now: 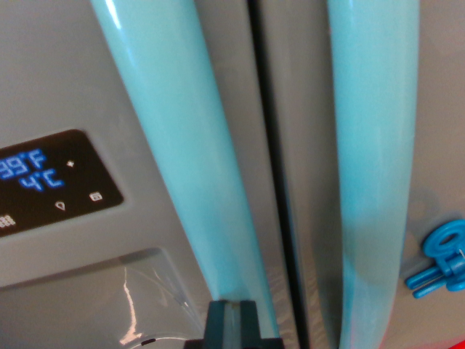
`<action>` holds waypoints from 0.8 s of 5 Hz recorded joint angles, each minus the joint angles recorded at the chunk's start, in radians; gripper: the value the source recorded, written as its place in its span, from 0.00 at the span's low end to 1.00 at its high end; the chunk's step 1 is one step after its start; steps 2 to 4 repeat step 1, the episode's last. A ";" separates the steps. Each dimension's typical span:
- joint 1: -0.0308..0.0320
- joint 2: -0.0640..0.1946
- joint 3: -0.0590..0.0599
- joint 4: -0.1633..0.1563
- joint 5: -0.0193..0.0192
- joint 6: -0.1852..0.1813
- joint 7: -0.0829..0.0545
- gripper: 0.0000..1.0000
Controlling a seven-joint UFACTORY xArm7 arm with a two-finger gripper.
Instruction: Close fridge door
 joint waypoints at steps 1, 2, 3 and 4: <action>0.0000 0.000 0.000 0.000 0.0000 0.000 0.000 1.00; 0.0000 0.000 0.000 0.000 0.0000 0.000 0.000 1.00; 0.0000 0.000 0.000 0.000 0.0000 0.000 0.000 1.00; 0.0000 0.000 0.000 0.000 0.0000 0.000 0.000 1.00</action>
